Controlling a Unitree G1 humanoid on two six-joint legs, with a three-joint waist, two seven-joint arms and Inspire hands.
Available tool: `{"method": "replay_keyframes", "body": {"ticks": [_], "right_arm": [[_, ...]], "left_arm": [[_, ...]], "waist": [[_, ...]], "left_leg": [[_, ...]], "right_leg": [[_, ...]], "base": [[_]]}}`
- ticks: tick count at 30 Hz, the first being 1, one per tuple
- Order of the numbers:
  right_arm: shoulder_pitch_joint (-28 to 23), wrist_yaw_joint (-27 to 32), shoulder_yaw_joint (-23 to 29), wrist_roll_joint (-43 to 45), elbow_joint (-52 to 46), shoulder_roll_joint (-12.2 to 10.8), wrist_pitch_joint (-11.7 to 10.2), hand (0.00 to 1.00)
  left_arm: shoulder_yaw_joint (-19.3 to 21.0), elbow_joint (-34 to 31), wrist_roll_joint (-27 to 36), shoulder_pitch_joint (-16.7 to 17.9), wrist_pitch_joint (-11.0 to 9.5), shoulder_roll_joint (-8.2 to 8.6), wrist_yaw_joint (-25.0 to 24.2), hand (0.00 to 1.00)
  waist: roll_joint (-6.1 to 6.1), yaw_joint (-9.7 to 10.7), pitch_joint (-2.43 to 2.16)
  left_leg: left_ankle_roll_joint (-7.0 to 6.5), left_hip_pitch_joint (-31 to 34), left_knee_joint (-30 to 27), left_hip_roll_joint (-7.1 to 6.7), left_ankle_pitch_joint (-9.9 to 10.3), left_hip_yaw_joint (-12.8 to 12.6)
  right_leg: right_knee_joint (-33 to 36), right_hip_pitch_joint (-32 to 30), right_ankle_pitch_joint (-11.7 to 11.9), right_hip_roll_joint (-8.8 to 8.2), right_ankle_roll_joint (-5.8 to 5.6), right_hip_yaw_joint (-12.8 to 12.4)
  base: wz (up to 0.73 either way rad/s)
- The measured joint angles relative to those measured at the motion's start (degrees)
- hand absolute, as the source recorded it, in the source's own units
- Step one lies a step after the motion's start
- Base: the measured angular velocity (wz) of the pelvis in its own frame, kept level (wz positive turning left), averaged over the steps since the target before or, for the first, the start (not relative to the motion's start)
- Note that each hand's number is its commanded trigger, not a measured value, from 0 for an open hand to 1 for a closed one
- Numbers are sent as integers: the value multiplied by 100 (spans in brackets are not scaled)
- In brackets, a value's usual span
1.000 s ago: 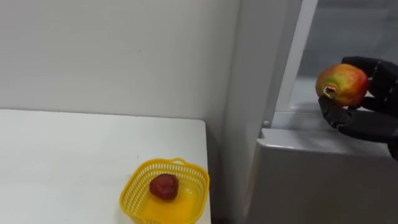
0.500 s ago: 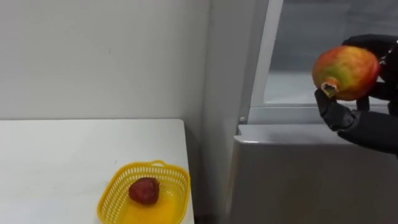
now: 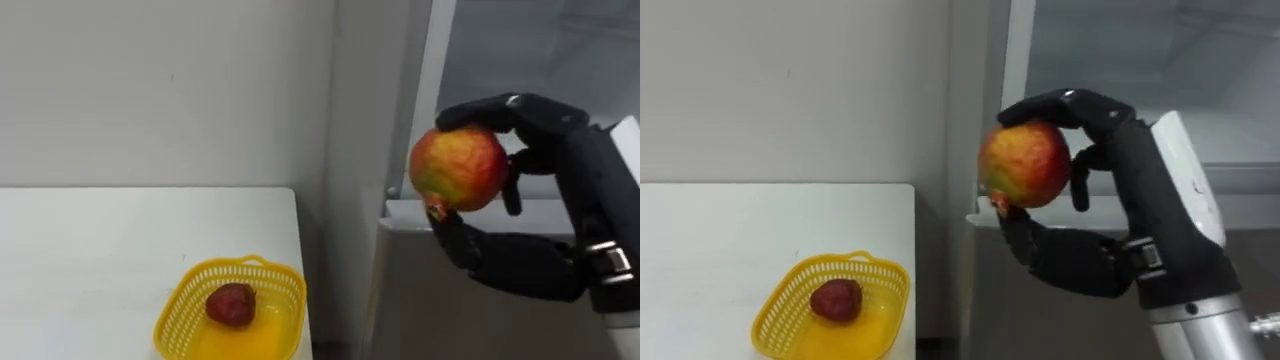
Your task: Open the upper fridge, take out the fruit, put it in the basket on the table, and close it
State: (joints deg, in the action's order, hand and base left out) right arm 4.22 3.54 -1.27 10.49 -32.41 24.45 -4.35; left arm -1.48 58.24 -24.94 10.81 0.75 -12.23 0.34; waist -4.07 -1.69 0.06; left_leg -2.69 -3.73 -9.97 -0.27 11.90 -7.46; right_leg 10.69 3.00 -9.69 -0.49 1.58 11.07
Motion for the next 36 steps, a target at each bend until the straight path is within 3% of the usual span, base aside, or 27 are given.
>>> {"method": "replay_keyframes", "body": {"ticks": [7, 11, 16, 26, 28, 32, 36], "right_arm": [[594, -506, -358, 413, 48, -16, 11, 100], [610, -718, -579, 478, 110, -14, 15, 100], [808, -1037, -899, 1051, 769, -11, 32, 100], [1314, -1058, -1067, 1042, 2093, 6, 78, 100], [1330, -1055, -1069, 1197, 2351, 5, 78, 100], [1484, -1044, -1124, 1493, 2830, -5, 72, 100], [1592, -1042, -1124, 1762, 3127, -5, 70, 100]], "left_arm": [[-18, 46, 18, -38, -41, -93, -206, 0], [-172, 161, 67, -66, -32, -148, -220, 0], [-247, 229, 52, -119, -3, -173, -314, 0], [-252, 242, 10, -170, 63, -253, -503, 0], [-233, 242, 4, -190, 66, -253, -518, 0], [-229, 212, 34, -208, 141, -250, -604, 0], [-223, 212, 22, -219, 176, -236, -617, 0]], "waist": [[-82, -159, 26], [-90, -252, 41], [-88, -441, 48], [-112, -609, 74], [-154, -623, 66], [-258, -683, 112], [-322, -779, 84]], "left_leg": [[-1, 35, 21, -10, 0, 142], [0, 35, 19, -10, 0, 151], [-2, 59, 25, -20, -1, 176], [-4, -2, -12, -47, -2, 374], [-5, -27, -31, -56, -2, 444], [-3, -79, -44, -55, -1, 511], [-5, -31, -93, -67, 1, 529]], "right_leg": [[-3, 5, 2, -4, -3, 38], [-4, 8, 2, -12, -4, 42], [4, 3, 2, -13, -4, 74], [-28, 171, 1, -29, -7, 277], [-36, 218, 1, -49, -8, 346], [-35, 299, -3, -47, -14, 396], [-35, 288, -3, -47, -14, 405]], "base": [[9], [0], [2], [10], [16], [10], [2]]}}
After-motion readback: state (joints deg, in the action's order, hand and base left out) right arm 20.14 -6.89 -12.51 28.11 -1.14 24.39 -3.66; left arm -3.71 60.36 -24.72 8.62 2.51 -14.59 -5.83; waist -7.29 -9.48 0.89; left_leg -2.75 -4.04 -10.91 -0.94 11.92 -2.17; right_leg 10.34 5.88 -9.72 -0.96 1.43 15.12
